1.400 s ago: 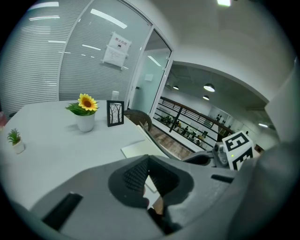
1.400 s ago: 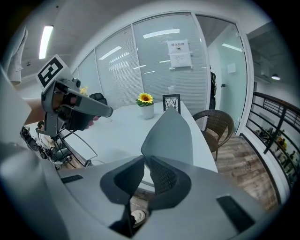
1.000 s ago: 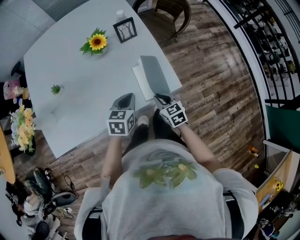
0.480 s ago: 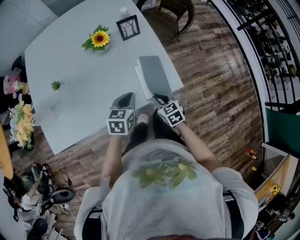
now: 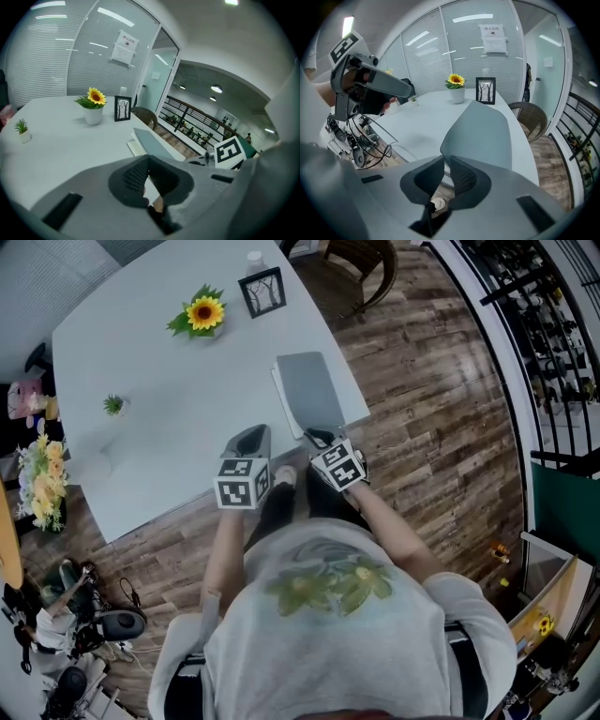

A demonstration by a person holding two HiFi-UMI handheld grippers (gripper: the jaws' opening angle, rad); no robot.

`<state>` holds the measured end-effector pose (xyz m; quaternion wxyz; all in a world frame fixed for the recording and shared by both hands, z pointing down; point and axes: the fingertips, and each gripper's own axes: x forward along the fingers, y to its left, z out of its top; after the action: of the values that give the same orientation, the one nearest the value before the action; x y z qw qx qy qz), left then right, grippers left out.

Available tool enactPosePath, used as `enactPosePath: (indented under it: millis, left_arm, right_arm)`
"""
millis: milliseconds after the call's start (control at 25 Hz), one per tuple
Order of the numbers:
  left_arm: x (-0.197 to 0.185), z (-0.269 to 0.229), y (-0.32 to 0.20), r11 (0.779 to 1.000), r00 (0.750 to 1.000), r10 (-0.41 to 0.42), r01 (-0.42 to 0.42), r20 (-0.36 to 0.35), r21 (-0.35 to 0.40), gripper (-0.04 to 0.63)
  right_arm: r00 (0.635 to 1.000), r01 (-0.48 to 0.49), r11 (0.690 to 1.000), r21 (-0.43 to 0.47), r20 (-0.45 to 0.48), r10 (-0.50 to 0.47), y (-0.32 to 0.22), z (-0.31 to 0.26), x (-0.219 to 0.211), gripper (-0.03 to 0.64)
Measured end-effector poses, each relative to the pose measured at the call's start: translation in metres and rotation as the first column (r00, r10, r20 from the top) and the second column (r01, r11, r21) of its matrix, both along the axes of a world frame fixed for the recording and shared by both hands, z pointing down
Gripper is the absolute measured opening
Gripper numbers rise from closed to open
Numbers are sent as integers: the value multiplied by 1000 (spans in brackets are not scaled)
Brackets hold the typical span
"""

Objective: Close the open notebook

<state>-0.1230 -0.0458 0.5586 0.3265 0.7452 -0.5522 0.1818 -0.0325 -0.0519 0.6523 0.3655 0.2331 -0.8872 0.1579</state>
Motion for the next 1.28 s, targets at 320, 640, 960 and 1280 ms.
enactPosePath:
  millis: [320, 640, 960, 1280]
  left_arm:
    - [-3, 4, 3, 1000, 1000, -23, 23, -3, -16, 5]
    - [-6, 6, 4, 999, 999, -41, 41, -1, -23, 5]
    - [-8, 8, 7, 998, 999, -53, 53, -3, -30, 5]
    - [-9, 4, 2, 998, 998, -57, 57, 2, -20, 5]
  right_arm:
    - [999, 35, 999, -28, -30, -36, 0, 17, -4, 49]
    - [996, 71, 996, -61, -53, -74, 0, 29, -8, 54]
    - [992, 77, 990, -120, -91, -88, 5, 30, -11, 65]
    - [996, 79, 976, -204, -24, -85, 13, 30, -10, 101]
